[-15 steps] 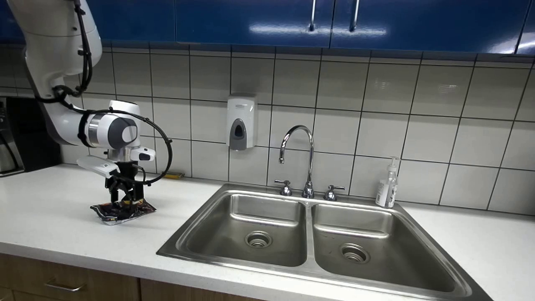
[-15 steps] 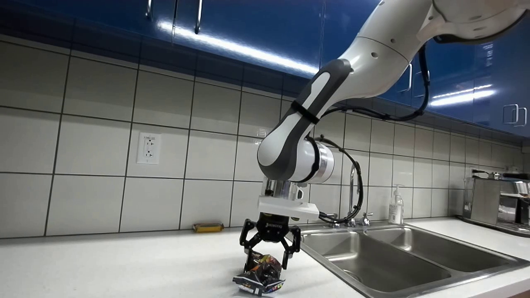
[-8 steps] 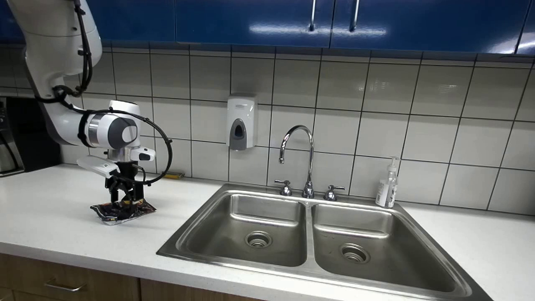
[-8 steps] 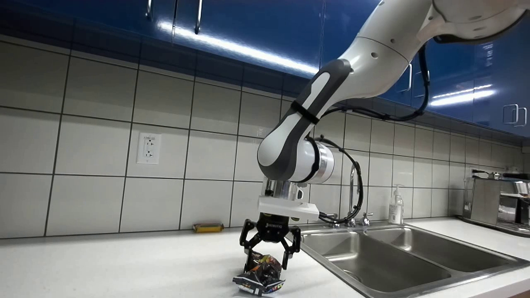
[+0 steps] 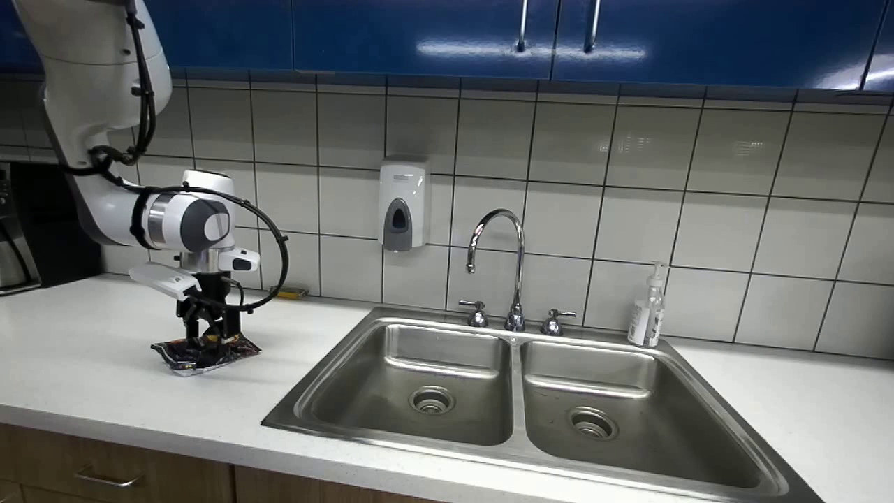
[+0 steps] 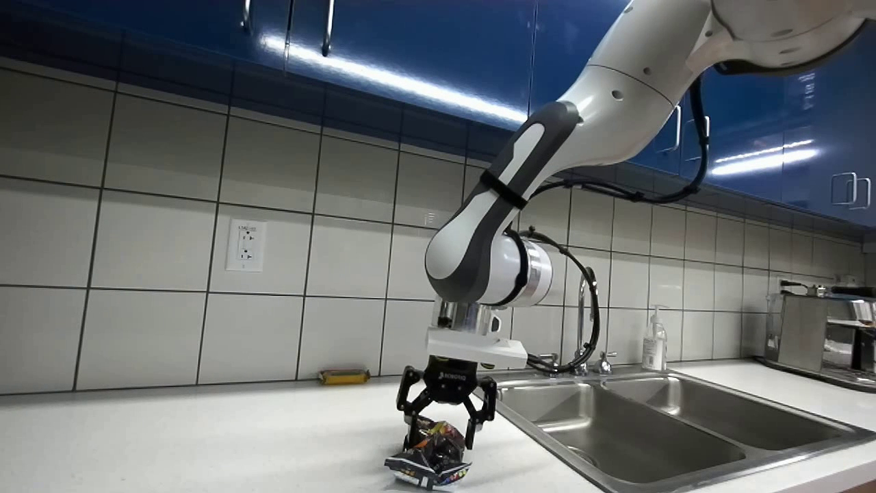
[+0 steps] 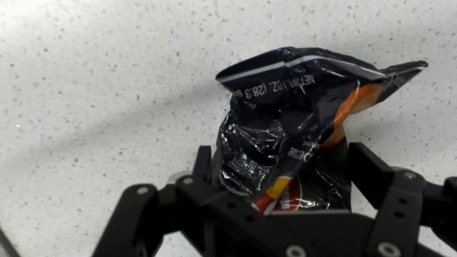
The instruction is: Put the black packet inside the left sink
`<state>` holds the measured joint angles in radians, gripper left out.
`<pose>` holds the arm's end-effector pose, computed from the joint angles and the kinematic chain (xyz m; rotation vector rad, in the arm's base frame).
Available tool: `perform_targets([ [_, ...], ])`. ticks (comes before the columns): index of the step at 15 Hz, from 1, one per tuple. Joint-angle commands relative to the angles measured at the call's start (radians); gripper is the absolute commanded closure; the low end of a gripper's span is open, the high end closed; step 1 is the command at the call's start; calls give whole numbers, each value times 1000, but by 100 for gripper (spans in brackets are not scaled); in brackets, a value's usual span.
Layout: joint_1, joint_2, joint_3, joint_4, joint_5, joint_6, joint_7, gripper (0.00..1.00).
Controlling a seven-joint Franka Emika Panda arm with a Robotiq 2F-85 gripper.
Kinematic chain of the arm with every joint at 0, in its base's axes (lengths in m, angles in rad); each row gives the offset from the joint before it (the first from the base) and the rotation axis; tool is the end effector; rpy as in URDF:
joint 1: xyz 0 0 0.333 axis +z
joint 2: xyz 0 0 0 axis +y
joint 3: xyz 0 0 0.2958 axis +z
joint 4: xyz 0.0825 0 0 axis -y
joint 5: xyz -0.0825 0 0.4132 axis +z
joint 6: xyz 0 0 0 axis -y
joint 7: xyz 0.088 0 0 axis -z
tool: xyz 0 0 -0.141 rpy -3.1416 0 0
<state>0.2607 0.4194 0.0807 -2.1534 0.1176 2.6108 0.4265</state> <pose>0.5471 0.1967 0.1291 -3.0260 0.2930 0.0003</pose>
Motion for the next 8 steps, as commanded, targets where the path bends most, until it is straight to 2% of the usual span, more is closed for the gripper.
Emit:
perform_targets([
  [1, 8, 16, -7, 19, -21, 34, -4, 35],
  [8, 8, 25, -10, 32, -39, 37, -8, 89],
])
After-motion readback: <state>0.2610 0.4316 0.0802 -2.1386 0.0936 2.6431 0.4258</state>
